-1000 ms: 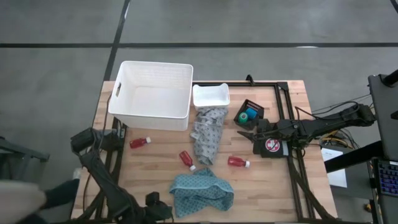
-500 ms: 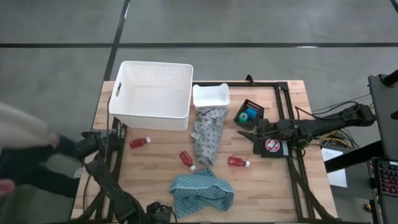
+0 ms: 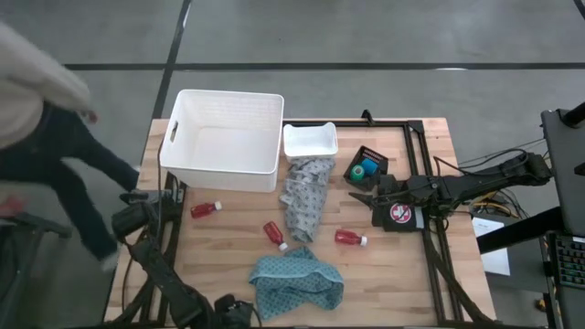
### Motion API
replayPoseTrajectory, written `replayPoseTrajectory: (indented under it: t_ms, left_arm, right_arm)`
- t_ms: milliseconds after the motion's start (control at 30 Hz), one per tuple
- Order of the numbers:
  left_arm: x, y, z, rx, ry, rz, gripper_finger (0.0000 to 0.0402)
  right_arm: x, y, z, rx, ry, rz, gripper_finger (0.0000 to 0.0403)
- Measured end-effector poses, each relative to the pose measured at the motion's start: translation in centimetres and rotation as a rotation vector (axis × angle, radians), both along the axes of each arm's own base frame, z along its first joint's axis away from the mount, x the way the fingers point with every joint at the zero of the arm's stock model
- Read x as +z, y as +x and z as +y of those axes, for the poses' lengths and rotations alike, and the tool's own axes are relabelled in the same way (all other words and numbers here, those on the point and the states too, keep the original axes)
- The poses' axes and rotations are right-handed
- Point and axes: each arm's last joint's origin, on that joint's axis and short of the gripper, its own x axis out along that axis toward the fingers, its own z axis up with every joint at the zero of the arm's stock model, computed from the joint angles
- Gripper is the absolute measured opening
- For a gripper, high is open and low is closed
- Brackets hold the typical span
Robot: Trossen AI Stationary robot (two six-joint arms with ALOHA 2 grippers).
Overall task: Pick & Place Medicine items
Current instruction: Put the green bandage into the black bin
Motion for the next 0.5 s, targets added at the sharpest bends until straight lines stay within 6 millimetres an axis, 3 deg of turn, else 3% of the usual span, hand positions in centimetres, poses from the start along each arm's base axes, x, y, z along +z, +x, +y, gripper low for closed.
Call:
replayPoseTrajectory:
  t_ms: [500]
  left_arm:
    - [0.2,-2.0,3.2,0.035,0.294,0.197,0.0228]
  right_arm:
    - [0.0,0.0,0.0,0.000,0.000,0.000,0.0155]
